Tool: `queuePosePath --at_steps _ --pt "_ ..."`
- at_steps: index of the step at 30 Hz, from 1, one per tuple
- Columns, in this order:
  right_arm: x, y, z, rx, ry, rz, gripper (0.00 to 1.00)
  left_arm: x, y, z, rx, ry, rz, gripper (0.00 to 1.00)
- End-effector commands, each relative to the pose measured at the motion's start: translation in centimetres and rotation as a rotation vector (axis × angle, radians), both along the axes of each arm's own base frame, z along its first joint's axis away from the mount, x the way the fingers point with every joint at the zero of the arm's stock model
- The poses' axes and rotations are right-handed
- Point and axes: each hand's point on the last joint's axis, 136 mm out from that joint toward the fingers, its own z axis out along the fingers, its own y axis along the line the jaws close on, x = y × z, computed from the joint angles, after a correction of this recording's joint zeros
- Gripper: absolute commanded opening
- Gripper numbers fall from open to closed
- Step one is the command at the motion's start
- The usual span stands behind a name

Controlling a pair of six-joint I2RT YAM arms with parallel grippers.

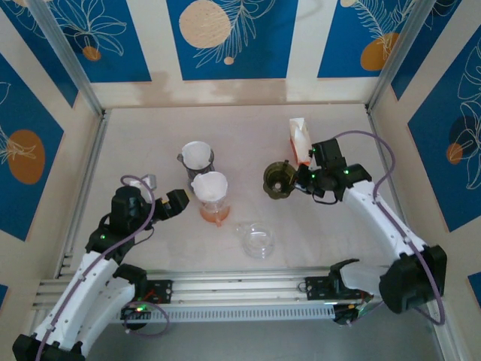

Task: Place the coffee filter in the dripper

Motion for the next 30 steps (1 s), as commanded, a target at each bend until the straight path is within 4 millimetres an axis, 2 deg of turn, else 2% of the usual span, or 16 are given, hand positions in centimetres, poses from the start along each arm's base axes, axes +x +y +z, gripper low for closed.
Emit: queuePosePath --at_steps 1,6,11,18,30 --pt "-4.0 2.0 1.5 0.009 0.036 0.159 0.00 0.2 0.3 1.2 0.007 -0.026 0.008 1.00" --pt "-9.2 4.0 2.3 0.000 0.105 0.337 0.00 0.1 0.3 0.8 0.007 -0.015 0.009 1.00" --pt "-12.2 5.6 1.7 0.012 0.180 0.426 0.00 0.1 0.4 0.6 0.008 -0.009 0.012 1.00" --pt "-13.1 6.3 0.5 -0.038 0.224 0.466 0.00 0.1 0.4 0.6 0.010 -0.009 0.011 1.00" --pt "-12.4 5.9 -0.5 -0.101 0.217 0.445 0.00 0.1 0.3 0.4 0.004 -0.010 0.010 1.00"
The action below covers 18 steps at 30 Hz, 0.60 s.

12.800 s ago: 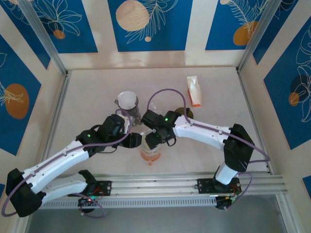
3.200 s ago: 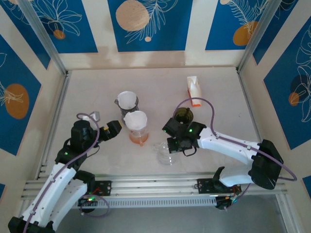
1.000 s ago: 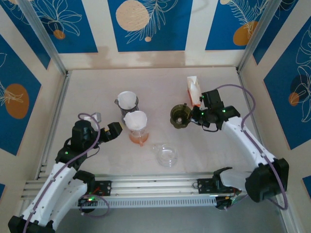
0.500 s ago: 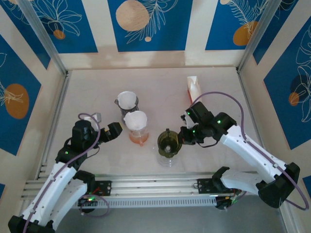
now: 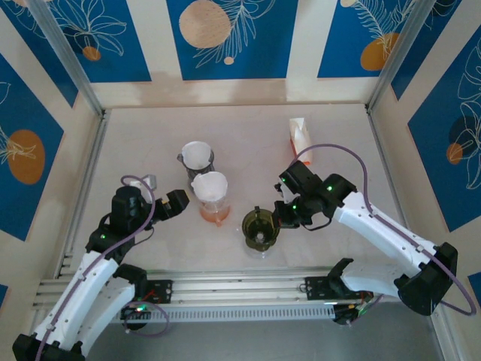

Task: Place the coffee filter in the dripper

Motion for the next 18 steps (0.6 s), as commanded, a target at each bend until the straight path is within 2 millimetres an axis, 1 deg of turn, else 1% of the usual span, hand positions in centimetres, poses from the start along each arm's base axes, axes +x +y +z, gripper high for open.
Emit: queuePosePath --at_steps 1,2,3,4,8,9,10,12,14,16,18 --pt "0.1 0.1 0.2 -0.009 0.001 -0.009 0.00 0.1 0.3 0.6 0.003 -0.016 0.008 1.00" --pt "0.1 0.1 0.0 -0.010 0.005 -0.008 0.00 0.1 0.3 0.5 0.005 -0.013 0.008 1.00" --pt "0.1 0.1 0.0 -0.010 0.005 -0.007 0.02 0.1 0.3 0.5 0.006 -0.012 0.008 1.00" --pt "0.1 0.2 -0.1 -0.009 0.009 -0.007 0.07 0.1 0.3 0.5 0.007 -0.012 0.008 1.00" --pt "0.2 0.1 0.1 -0.010 0.002 -0.012 0.39 0.1 0.3 0.5 0.004 -0.013 0.006 1.00" --pt "0.3 0.0 0.2 -0.015 -0.004 -0.016 0.46 0.1 0.2 0.5 0.003 -0.014 0.003 1.00" --pt "0.4 -0.1 0.4 -0.018 -0.013 -0.019 0.51 0.1 0.2 0.6 0.001 -0.016 0.000 1.00" --pt "0.6 -0.4 1.0 -0.019 -0.040 -0.030 0.57 0.2 0.0 0.7 -0.004 -0.018 -0.004 1.00" --pt "1.1 -0.8 1.8 -0.024 -0.076 -0.051 0.60 0.2 -0.2 0.8 -0.011 -0.019 -0.013 1.00" --pt "1.9 -1.4 2.8 -0.023 -0.129 -0.079 0.62 0.2 -0.5 1.0 -0.022 -0.025 -0.029 1.00" --pt "3.4 -2.3 3.7 -0.033 -0.197 -0.123 0.62 0.3 -0.7 1.1 -0.032 -0.028 -0.040 1.00"
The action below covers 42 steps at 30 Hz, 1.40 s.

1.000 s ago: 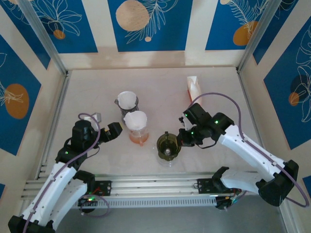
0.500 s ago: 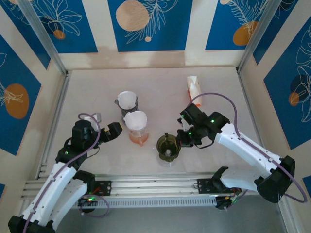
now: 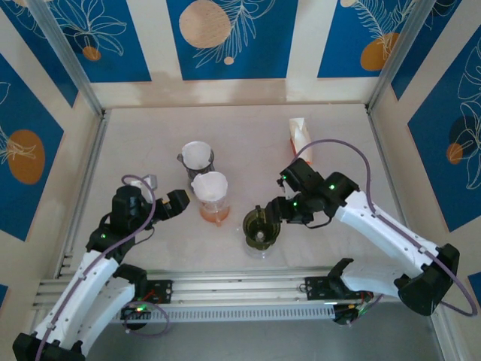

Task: Place the coffee filter in the dripper

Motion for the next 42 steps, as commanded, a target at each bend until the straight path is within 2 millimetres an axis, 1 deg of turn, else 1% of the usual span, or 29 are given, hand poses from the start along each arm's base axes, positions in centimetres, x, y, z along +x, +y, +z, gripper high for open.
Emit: queuePosePath --at_steps 1,4,6,9,13,15,18,21,24,27,30,33,38,42 --pt "2.3 -1.6 2.6 -0.005 -0.132 -0.080 0.62 0.3 -0.5 1.2 -0.027 -0.033 -0.027 1.00" --pt "5.2 -2.1 3.8 0.037 -0.207 -0.144 0.59 0.4 -0.4 0.9 -0.019 -0.022 -0.025 1.00" --pt "7.7 -2.1 4.8 0.076 -0.265 -0.176 0.58 0.3 -0.5 0.7 -0.019 -0.020 -0.029 1.00" --pt "11.9 -2.6 5.3 0.095 -0.335 -0.227 0.53 0.2 -0.5 0.2 -0.025 -0.007 -0.030 1.00" --pt "17.6 -4.7 3.9 0.049 -0.351 -0.307 0.49 0.0 -0.6 0.0 -0.030 0.003 -0.035 1.00" --pt "20.4 -6.2 3.2 -0.027 -0.375 -0.336 0.46 -0.2 -0.6 -0.1 -0.033 0.005 -0.038 1.00" --pt "23.7 -7.5 2.2 -0.062 -0.361 -0.373 0.42 -0.3 -0.7 -0.3 -0.038 0.010 -0.039 1.00" --pt "26.4 -9.0 1.5 -0.097 -0.356 -0.418 0.40 -0.4 -0.7 -0.4 -0.041 0.015 -0.041 1.00" --pt "28.8 -10.1 1.1 -0.165 -0.377 -0.412 0.38 -0.4 -0.7 -0.4 -0.040 0.015 -0.040 1.00" --pt "30.8 -10.5 0.6 -0.235 -0.389 -0.368 0.37 -0.2 -0.8 -0.5 -0.039 0.020 -0.041 1.00" --pt "32.4 -10.8 -0.2 -0.268 -0.365 -0.353 0.37 -0.1 -0.8 -0.7 -0.037 0.024 -0.042 1.00" --pt "33.9 -10.8 -0.5 -0.287 -0.374 -0.342 0.37 0.0 -0.8 -0.9 -0.035 0.031 -0.037 1.00" --pt "35.8 -11.4 -1.0 -0.340 -0.366 -0.301 0.36 0.1 -0.7 -1.0 -0.025 0.034 -0.035 1.00" --pt "36.6 -11.5 -2.0 -0.378 -0.352 -0.272 0.36 0.1 -0.6 -1.1 -0.021 0.036 -0.030 1.00"
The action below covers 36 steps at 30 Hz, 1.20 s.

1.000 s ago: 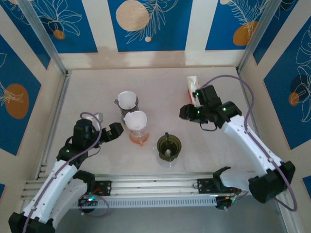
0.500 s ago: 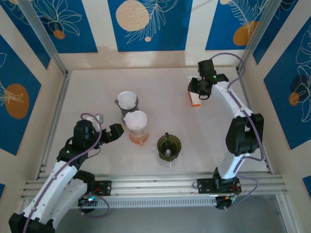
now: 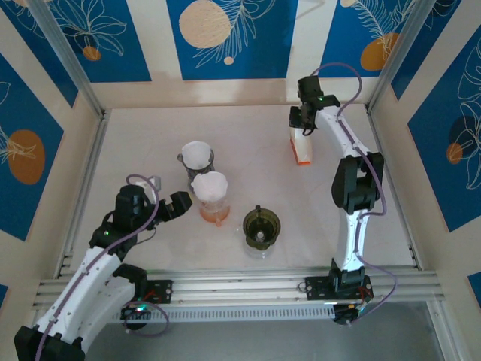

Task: Place the coffee filter in the dripper

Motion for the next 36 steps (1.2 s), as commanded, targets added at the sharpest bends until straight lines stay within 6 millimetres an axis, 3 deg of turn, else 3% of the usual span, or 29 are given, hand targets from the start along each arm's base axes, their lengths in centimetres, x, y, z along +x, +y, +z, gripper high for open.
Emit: queuePosePath --at_steps 1,12,21,28,36 --pt "0.0 -0.8 -0.5 -0.064 0.038 0.021 0.36 0.4 0.1 0.0 -0.008 -0.008 0.006 1.00" --pt "1.5 0.1 -2.5 -0.062 0.048 0.041 0.39 0.7 -0.1 -0.5 -0.009 0.007 0.007 1.00" --pt "2.5 0.2 -2.8 -0.077 0.050 0.045 0.39 1.0 -0.1 -0.6 -0.002 0.010 0.010 1.00" --pt "2.8 0.6 -3.6 -0.091 0.068 0.061 0.35 1.2 -0.2 -0.7 -0.006 0.013 0.009 1.00" --pt "2.8 0.6 -3.8 -0.102 0.070 0.054 0.24 1.2 -0.2 -0.7 -0.005 0.013 0.009 1.00"
